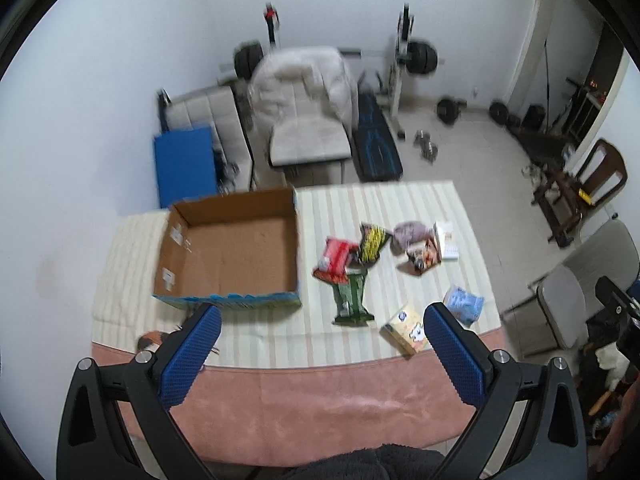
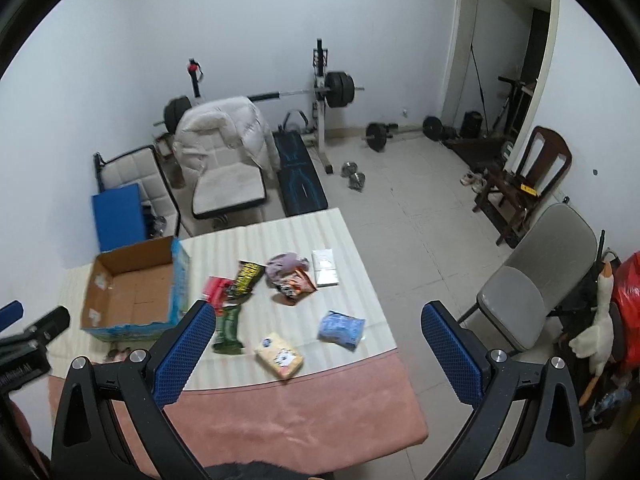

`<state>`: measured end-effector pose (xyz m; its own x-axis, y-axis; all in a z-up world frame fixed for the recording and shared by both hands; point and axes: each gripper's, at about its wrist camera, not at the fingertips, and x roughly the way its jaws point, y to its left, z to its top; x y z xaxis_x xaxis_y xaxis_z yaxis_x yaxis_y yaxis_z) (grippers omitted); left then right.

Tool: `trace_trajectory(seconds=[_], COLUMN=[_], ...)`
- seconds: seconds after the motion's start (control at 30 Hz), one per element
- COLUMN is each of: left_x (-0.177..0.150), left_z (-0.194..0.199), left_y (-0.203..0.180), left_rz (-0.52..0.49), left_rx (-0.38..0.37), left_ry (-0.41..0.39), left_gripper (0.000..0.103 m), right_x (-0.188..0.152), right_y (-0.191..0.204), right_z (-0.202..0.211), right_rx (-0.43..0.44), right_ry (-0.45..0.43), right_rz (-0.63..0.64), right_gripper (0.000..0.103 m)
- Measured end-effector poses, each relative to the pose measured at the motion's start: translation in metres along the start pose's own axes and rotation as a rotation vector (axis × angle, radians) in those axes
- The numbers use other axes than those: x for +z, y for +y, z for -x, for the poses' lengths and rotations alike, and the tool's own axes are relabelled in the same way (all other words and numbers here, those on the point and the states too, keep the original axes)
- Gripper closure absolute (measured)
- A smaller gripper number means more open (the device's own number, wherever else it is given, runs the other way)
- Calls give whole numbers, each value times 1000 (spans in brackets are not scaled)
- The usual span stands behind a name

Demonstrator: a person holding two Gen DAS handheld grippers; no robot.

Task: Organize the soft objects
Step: 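Reach the left tool to the green bag while the right tool reaches the blue-white bag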

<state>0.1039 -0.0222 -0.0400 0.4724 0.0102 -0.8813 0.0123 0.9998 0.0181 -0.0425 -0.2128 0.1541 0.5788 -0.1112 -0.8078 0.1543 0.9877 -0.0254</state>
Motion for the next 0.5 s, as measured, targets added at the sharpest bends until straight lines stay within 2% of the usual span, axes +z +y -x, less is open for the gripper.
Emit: trace_trajectory(seconds=[0.07, 0.13, 0.2, 0.37, 0.5], left_x=[12, 18, 17, -2, -25], left_z=[-38, -81, -123, -242, -320], left_y=[-4, -8, -11, -30, -44], left_rz=[-2, 2, 6, 23, 44], left_rx=[15, -1, -13, -25, -23], left_ry=[67, 151, 248, 505, 660], left_gripper=[0, 0, 0, 0, 0], right_x=[6, 8, 6, -29, -62], right_y=[-9, -16, -18, -16, -19], right_z=[-40, -85, -142, -283, -379], right_rx=[-7, -26, -12, -18, 24], right_ry=[56, 127, 215, 465, 632], right_rz=[2, 26, 112, 374, 465], right_gripper=[0, 0, 0, 0, 0])
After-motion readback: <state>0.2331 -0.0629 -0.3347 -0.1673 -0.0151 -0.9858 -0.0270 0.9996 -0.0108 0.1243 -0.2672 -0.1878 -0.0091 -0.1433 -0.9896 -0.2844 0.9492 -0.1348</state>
